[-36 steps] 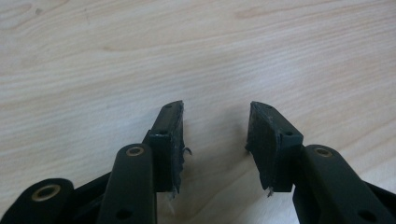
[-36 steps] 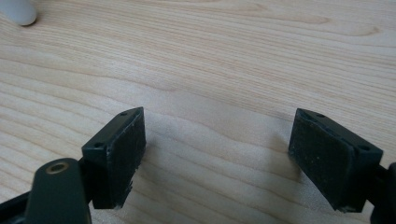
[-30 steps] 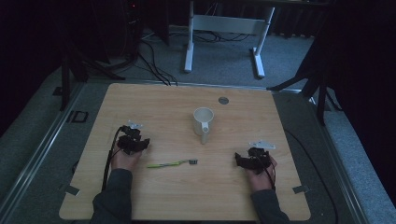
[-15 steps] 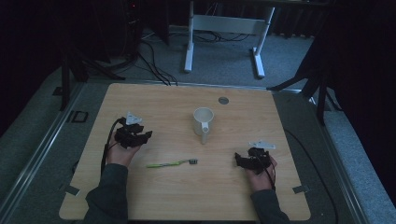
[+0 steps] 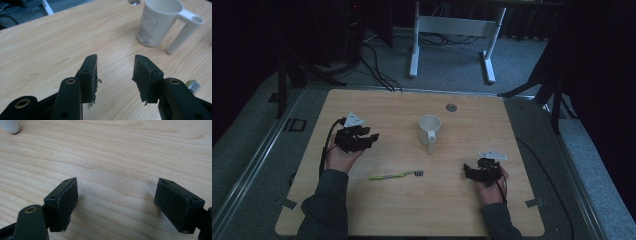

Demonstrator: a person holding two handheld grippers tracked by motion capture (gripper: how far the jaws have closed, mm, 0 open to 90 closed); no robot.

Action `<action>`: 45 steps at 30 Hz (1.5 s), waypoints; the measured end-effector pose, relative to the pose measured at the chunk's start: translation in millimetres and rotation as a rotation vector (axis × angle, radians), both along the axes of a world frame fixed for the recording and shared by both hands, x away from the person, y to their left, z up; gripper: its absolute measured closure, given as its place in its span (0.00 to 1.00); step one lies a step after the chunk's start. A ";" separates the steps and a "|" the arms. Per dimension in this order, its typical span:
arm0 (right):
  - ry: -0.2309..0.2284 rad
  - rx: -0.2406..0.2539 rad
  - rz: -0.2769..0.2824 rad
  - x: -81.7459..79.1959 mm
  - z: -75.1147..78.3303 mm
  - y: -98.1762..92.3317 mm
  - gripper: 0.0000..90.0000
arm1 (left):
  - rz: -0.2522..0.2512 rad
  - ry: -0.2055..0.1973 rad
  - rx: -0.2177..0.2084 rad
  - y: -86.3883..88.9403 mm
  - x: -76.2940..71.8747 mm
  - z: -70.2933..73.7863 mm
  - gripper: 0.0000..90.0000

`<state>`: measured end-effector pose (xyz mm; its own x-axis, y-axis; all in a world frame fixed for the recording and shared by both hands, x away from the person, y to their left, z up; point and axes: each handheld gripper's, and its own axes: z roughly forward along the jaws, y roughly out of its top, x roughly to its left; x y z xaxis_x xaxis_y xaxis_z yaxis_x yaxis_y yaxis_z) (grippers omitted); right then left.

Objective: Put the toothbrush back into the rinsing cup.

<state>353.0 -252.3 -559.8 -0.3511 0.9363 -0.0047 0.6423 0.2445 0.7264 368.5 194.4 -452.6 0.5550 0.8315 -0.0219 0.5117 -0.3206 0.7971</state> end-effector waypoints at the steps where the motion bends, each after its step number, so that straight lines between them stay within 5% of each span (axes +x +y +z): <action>1: 0.000 -0.001 0.001 0.0 0.0 -0.1 0.20 | -0.006 -0.002 -0.001 -0.9 0.7 2.1 0.61; 31: 0.000 0.000 0.001 0.0 0.0 -0.1 0.20 | -0.224 -0.003 0.048 -40.5 13.2 16.8 0.60; 45: 0.001 0.000 0.000 -0.1 0.0 0.0 0.20 | -0.302 0.036 0.094 -55.0 15.0 7.1 0.56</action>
<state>352.9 -252.3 -559.8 -0.3511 0.9363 -0.0042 0.6430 0.2443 0.7259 383.4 139.4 -445.5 0.7776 0.6283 0.0228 0.4094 -0.5335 0.7401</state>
